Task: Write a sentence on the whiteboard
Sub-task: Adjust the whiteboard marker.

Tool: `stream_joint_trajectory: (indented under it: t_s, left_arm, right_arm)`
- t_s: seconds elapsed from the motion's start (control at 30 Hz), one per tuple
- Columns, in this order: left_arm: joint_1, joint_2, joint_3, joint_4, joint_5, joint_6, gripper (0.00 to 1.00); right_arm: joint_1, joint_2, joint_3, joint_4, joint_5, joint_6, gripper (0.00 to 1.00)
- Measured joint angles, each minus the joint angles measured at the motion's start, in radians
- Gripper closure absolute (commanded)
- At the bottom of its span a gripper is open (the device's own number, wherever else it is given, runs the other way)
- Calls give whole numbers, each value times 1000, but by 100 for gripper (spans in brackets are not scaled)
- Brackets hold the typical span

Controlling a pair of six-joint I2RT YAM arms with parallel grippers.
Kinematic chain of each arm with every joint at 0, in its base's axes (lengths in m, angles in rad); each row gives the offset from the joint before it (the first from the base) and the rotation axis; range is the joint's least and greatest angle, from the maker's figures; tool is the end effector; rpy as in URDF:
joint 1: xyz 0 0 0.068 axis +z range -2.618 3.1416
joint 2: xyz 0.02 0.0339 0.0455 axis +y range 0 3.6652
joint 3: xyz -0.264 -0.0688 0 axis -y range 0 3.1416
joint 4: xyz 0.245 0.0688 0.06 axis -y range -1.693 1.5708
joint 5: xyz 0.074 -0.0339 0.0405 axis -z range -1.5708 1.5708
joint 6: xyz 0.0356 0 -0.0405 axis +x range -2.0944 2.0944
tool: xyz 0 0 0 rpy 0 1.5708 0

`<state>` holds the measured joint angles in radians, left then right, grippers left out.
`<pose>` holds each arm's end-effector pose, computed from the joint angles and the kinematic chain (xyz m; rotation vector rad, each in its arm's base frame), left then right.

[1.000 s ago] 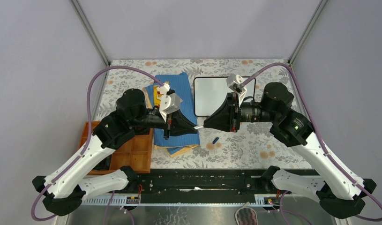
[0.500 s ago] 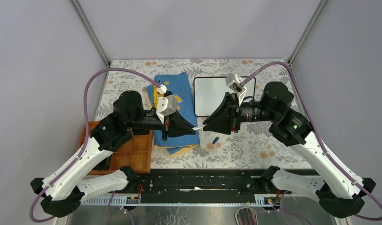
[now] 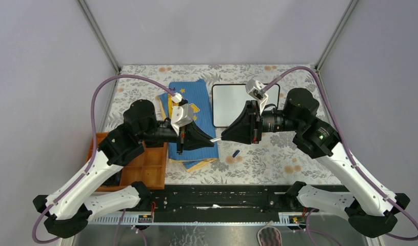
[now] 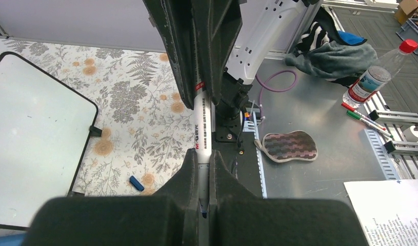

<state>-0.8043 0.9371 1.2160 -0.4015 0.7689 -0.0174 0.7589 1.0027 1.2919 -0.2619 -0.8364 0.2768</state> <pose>0.1081 -0.1479 0.4392 1.2252 1.3498 -1.2428 0.1222 0.1523 0.4661 -1.0854 1.3715 1.4236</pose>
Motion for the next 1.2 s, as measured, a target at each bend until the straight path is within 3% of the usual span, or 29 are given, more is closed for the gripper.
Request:
stream_joint_trajectory:
  t_s: [0.1,0.37,0.63,0.83,0.87,0.93,0.97,1.07,1.2]
  left_arm:
    - [0,0,0,0,-2,1,100]
    - [0,2,-1,-4,5,10,100]
    - [0,4,-1,-16,5,8,100]
    - [0,6,-1,-19,5,8,100]
    - [0,6,-1,-19,5,8,93]
    - [0,6,-1,-19,5,8,59]
    - [0,6,-1,-19,3,11,48]
    - [0,5,-1,-15,-11,21,3]
    - [0,-5,-9,-11,-64,19,1]
  right_arm:
    - [0,1,1,-4,-3,-3,70]
    - [0,9,16,-40,-25,-19,73]
    - [0,12,18,-59,-12,-45,84]
    - [0,12,18,-63,-10,-49,100]
    - [0,12,18,-63,-10,-49,100]
    - [0,12,18,-63,-6,-49,100]
    - [0,11,18,-63,-3,-48,100]
    - [2,7,18,-63,-14,-41,100]
    - [4,-25,16,-63,30,-45,100]
